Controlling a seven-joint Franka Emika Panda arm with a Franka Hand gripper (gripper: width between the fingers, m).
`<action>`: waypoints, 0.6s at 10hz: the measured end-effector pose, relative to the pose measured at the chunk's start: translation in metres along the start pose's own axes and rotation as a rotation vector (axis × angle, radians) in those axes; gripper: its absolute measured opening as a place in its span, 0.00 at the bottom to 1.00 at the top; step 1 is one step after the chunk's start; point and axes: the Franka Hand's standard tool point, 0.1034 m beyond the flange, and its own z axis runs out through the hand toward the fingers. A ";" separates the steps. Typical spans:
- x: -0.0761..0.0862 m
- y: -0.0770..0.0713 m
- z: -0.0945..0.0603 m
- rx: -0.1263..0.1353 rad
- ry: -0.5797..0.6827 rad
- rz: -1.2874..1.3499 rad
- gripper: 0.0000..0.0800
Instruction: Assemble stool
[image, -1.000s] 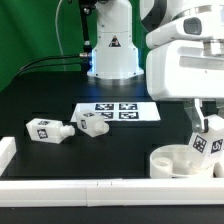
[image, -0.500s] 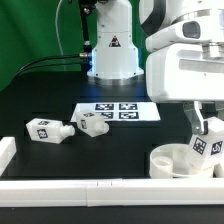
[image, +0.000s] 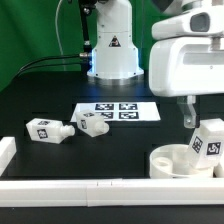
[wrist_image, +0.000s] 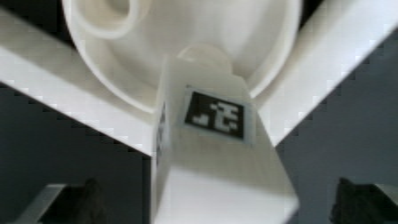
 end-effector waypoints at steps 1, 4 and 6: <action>0.001 0.000 0.000 0.020 -0.108 0.012 0.81; 0.007 0.003 0.002 0.028 -0.204 0.017 0.81; 0.004 0.005 0.002 0.045 -0.224 -0.163 0.81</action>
Offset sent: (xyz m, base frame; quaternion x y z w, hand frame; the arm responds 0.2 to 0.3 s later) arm 0.0000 0.0000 0.0000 0.0000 0.0000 0.0000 1.0000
